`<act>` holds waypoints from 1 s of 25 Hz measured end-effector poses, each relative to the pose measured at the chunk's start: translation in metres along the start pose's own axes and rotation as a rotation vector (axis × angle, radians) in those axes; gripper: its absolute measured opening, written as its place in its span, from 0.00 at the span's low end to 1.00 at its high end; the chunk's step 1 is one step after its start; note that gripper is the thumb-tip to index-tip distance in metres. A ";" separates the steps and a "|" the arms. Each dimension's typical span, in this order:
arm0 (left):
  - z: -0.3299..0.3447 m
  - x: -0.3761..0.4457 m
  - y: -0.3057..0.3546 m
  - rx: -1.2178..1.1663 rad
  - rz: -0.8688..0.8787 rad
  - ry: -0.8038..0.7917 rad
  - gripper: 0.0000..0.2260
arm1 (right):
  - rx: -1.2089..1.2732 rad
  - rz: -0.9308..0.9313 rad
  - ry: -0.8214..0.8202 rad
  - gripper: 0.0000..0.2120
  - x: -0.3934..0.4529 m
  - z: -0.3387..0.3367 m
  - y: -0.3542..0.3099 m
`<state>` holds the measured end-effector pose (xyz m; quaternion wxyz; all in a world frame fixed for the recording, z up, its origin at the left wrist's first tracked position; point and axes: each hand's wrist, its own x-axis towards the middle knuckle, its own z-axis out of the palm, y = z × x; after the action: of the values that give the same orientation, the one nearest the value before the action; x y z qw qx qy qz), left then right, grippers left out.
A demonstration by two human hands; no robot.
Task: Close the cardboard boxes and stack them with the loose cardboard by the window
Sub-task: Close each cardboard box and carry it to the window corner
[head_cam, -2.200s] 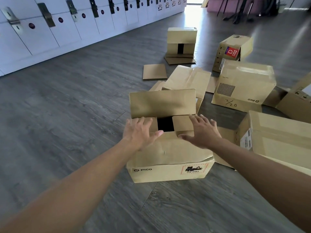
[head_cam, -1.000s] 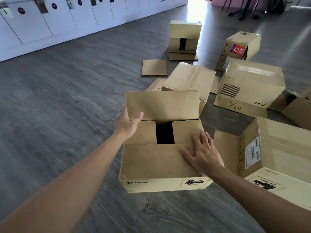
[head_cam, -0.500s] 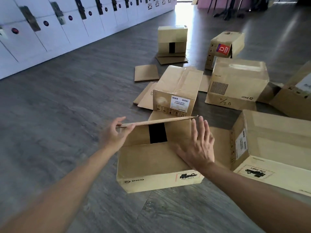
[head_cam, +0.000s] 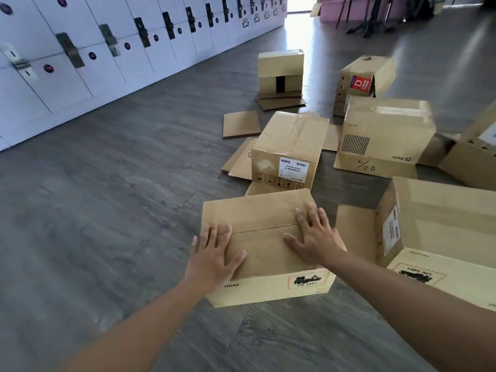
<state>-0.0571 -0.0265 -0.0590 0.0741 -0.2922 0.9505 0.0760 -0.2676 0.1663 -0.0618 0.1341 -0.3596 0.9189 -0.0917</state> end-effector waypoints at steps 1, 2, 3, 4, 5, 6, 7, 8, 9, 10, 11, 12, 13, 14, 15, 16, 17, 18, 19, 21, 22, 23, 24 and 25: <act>0.001 0.000 0.000 -0.003 -0.004 0.015 0.41 | -0.009 -0.002 -0.008 0.39 0.000 -0.001 0.000; 0.001 0.000 0.000 -0.007 -0.006 0.040 0.40 | -0.018 -0.005 -0.013 0.39 -0.001 -0.002 0.000; 0.000 0.002 0.001 -0.021 -0.010 0.083 0.37 | -0.021 -0.007 -0.013 0.39 -0.001 -0.003 -0.001; -0.003 0.004 0.002 -0.056 -0.021 0.140 0.33 | -0.018 -0.010 -0.006 0.38 -0.002 -0.004 -0.001; -0.006 0.007 0.003 -0.118 -0.044 0.198 0.28 | -0.012 -0.013 0.006 0.37 -0.003 -0.005 -0.002; -0.010 0.010 0.004 -0.195 -0.082 0.244 0.24 | -0.002 -0.015 0.020 0.35 -0.003 -0.006 -0.003; -0.014 0.013 0.006 -0.273 -0.127 0.270 0.19 | 0.010 -0.013 0.038 0.33 -0.002 -0.008 -0.003; -0.017 0.016 0.008 -0.338 -0.176 0.277 0.15 | 0.020 -0.006 0.059 0.32 -0.001 -0.011 -0.004; -0.019 0.018 0.008 -0.389 -0.227 0.275 0.13 | 0.031 0.004 0.083 0.30 0.001 -0.014 -0.005; -0.021 0.021 0.008 -0.439 -0.279 0.274 0.12 | 0.049 0.021 0.112 0.28 0.003 -0.016 -0.005; -0.022 0.023 0.007 -0.497 -0.334 0.277 0.15 | 0.084 0.049 0.141 0.27 0.005 -0.017 -0.006; -0.024 0.025 0.006 -0.565 -0.395 0.278 0.22 | 0.137 0.094 0.165 0.29 0.008 -0.018 -0.006; -0.026 0.027 0.003 -0.636 -0.459 0.269 0.31 | 0.202 0.154 0.174 0.33 0.010 -0.018 -0.006; -0.026 0.029 -0.001 -0.711 -0.522 0.242 0.41 | 0.270 0.220 0.166 0.39 0.012 -0.018 -0.004; -0.025 0.030 -0.005 -0.790 -0.579 0.198 0.50 | 0.333 0.279 0.143 0.44 0.014 -0.017 -0.002; -0.022 0.031 -0.009 -0.866 -0.628 0.143 0.55 | 0.386 0.330 0.114 0.49 0.015 -0.016 0.001; -0.019 0.031 -0.011 -0.936 -0.664 0.089 0.58 | 0.430 0.373 0.082 0.52 0.016 -0.015 0.004; -0.015 0.031 -0.012 -1.007 -0.692 0.037 0.59 | 0.463 0.409 0.052 0.54 0.018 -0.013 0.006; -0.012 0.031 -0.012 -1.083 -0.707 -0.001 0.57 | 0.486 0.438 0.031 0.56 0.018 -0.011 0.009; -0.010 0.031 -0.012 -1.206 -0.698 -0.038 0.48 | 0.516 0.476 0.001 0.54 0.019 -0.009 0.011; -0.010 0.031 -0.012 -1.242 -0.683 -0.061 0.42 | 0.528 0.487 -0.014 0.52 0.019 -0.009 0.012; -0.010 0.031 -0.013 -1.260 -0.674 -0.088 0.38 | 0.533 0.493 -0.027 0.51 0.020 -0.008 0.013; -0.011 0.030 -0.014 -1.266 -0.669 -0.111 0.35 | 0.531 0.493 -0.034 0.50 0.021 -0.009 0.014; -0.011 0.030 -0.014 -1.266 -0.665 -0.124 0.34 | 0.527 0.491 -0.036 0.49 0.022 -0.009 0.015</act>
<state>-0.0747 -0.0559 -0.0549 -0.0366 -0.5483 0.5786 0.6027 -0.2950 0.1627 -0.0613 0.2563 -0.0827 0.9202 -0.2840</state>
